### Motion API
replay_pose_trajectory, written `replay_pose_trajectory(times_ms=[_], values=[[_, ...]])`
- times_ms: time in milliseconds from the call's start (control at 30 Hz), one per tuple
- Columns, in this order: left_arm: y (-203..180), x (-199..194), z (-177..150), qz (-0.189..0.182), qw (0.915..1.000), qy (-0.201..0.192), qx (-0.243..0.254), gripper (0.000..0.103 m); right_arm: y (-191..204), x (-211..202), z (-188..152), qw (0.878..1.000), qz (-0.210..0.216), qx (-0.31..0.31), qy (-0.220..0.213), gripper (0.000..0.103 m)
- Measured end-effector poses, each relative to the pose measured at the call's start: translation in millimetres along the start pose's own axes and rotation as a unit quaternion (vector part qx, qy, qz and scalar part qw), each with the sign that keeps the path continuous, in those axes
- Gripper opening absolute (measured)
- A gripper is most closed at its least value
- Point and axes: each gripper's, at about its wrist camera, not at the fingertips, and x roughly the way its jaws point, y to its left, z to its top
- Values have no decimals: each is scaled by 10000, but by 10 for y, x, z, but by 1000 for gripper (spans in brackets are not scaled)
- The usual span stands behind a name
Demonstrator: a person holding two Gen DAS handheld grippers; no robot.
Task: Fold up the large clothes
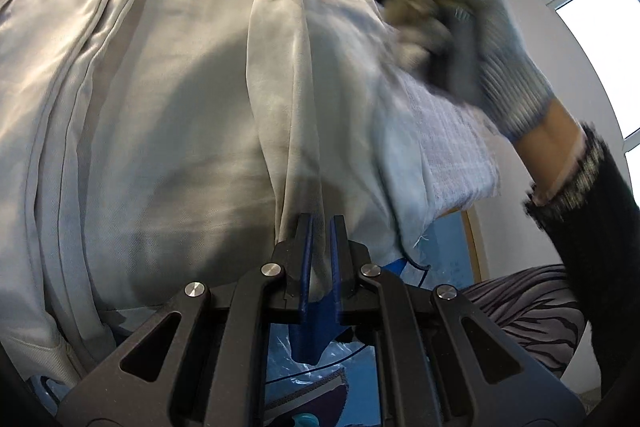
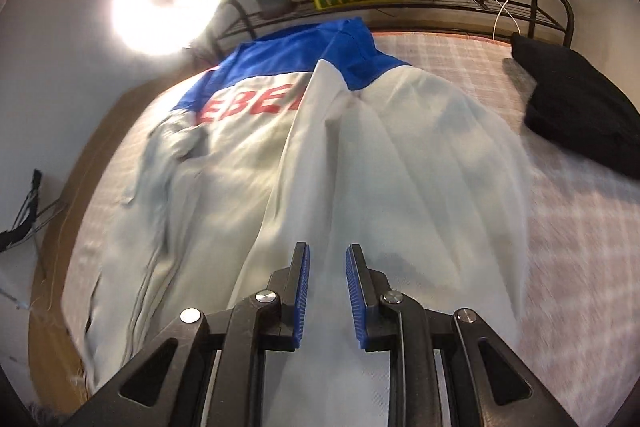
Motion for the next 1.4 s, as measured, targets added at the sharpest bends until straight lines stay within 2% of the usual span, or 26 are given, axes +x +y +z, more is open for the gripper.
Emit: replay_pose_trajectory(times_ms=[133, 233, 267, 333, 433, 533, 700, 800, 900, 1000, 1067, 1100, 1133, 1233, 1400], values=[[53, 14, 22, -60, 10000, 9, -31, 5, 259, 362, 192, 9998, 83, -119, 103, 20], [104, -31, 17, -13, 10000, -45, -48, 5, 605, 651, 222, 9973, 112, -675, 256, 20], [123, -47, 12, -26, 9999, -56, -81, 5, 726, 727, 201, 9954, 31, -916, 264, 24], [166, -72, 11, -36, 9999, -70, -139, 5, 825, 742, 188, 9930, -3, -1172, 156, 35], [197, -149, -3, -53, 9998, -135, -137, 5, 721, 632, 217, 9941, 429, -985, 131, 33], [178, -256, -11, -21, 9996, -284, -39, 5, 488, 351, 256, 9955, 573, -751, -26, 33], [-32, -442, -56, 14, 9973, -664, 310, 5, 12, -426, 237, 9950, 819, -240, -528, 36], [-138, -446, -30, 30, 9950, -854, 514, 5, -212, -879, 100, 9919, 1004, 100, -775, 40], [-203, -350, 64, -95, 9946, -843, 593, 5, -353, -1261, -86, 9889, 1116, 278, -940, 40], [-159, -235, 126, 88, 9955, -793, 512, 5, -412, -1560, -295, 9873, 1190, 310, -1010, 40], [-102, -160, 138, 524, 9951, -699, 464, 5, -409, -1732, -485, 9874, 1209, 251, -989, 40], [-17, -123, 115, 895, 9934, -623, 360, 5, -411, -1788, -559, 9878, 1193, 211, -980, 40], [78, -91, 100, 1019, 9929, -555, 255, 5, -412, -1854, -656, 9883, 1176, 157, -962, 40], [208, -117, 8, 947, 9939, -550, 93, 5, -464, -2017, -918, 9896, 1107, 37, -922, 40], [4, -325, -178, 1041, 9891, -813, 654, 5, -588, -2235, -1320, 9893, 1136, -47, -911, 43]])
